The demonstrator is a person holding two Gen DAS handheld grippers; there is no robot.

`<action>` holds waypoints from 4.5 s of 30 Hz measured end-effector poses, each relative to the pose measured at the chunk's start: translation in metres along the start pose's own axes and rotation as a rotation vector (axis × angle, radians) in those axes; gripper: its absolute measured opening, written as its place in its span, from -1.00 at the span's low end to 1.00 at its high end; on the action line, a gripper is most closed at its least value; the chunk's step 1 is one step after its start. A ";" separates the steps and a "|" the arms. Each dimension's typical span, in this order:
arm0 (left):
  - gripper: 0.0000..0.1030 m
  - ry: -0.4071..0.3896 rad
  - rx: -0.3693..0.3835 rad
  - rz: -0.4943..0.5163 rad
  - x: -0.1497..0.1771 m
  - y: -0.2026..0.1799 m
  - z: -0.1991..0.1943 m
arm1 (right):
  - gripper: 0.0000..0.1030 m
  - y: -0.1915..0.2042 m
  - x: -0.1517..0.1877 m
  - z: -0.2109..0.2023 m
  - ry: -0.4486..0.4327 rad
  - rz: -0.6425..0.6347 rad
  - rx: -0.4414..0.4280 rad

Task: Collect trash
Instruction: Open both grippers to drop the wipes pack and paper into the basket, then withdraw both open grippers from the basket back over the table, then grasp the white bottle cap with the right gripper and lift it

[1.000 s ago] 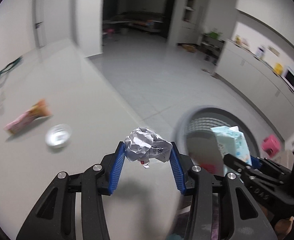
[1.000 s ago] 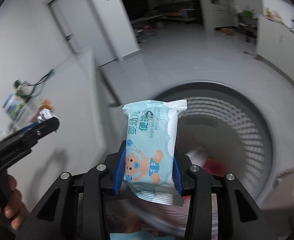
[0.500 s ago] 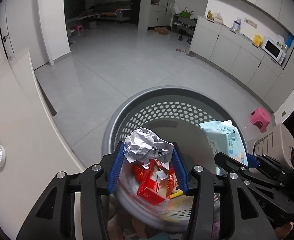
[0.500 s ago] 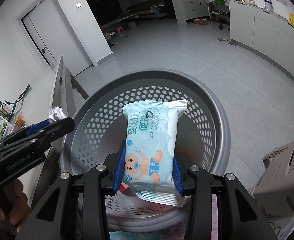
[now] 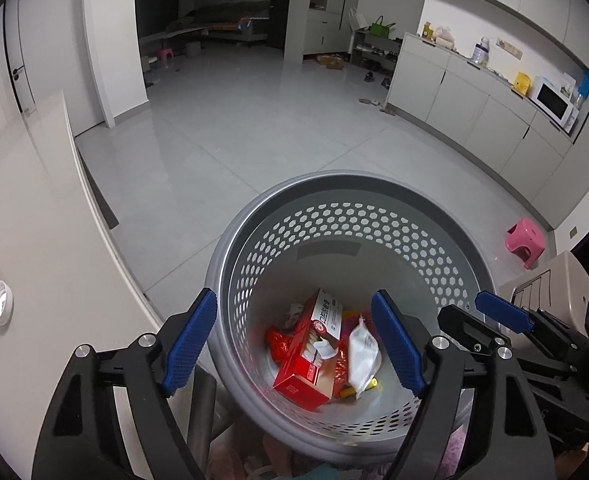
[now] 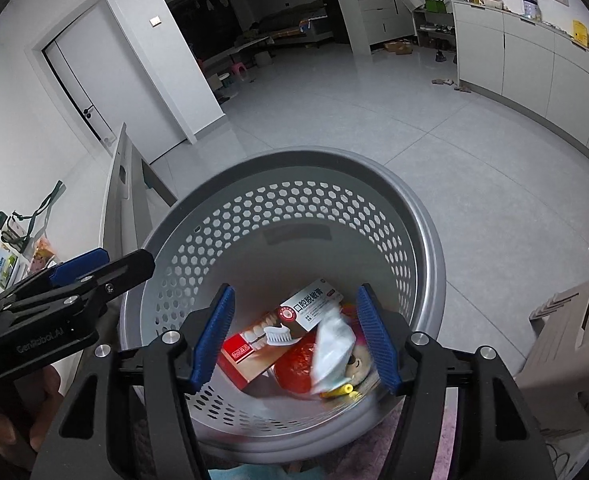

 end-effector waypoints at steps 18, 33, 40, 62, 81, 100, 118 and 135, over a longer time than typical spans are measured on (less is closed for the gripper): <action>0.66 -0.020 -0.101 -0.074 0.019 0.046 -0.025 | 0.34 0.020 0.015 0.014 0.012 -0.029 0.030; 0.67 -0.032 -0.116 -0.121 0.026 0.100 -0.059 | 0.38 0.035 0.001 0.005 -0.029 -0.050 0.038; 0.70 -0.066 -0.150 -0.142 0.036 0.136 -0.078 | 0.39 0.054 0.000 0.007 -0.016 -0.027 0.000; 0.70 -0.096 -0.277 -0.290 0.064 0.275 -0.110 | 0.39 0.223 -0.004 0.053 0.063 -0.273 -0.140; 0.73 -0.135 -0.342 -0.397 0.084 0.361 -0.131 | 0.39 0.355 0.006 0.115 0.144 -0.525 -0.191; 0.75 -0.124 -0.343 -0.398 0.085 0.363 -0.135 | 0.23 0.371 0.013 0.152 0.170 -0.593 -0.117; 0.75 -0.104 -0.322 -0.379 0.085 0.362 -0.118 | -0.23 0.354 0.021 0.120 0.162 -0.517 -0.211; 0.76 -0.093 -0.259 -0.050 0.032 0.359 -0.060 | -0.23 0.329 0.014 0.075 0.146 -0.426 -0.264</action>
Point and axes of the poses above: each gripper's, at about its wrist camera, not at the fingertips, and z roughly the way its jaws point, y to its left, x to its underside, the point moved 7 cm from there along z, roughly the way its jaws point, and after that the axes turned 4 degrees about -x, right-handed, at the moved point
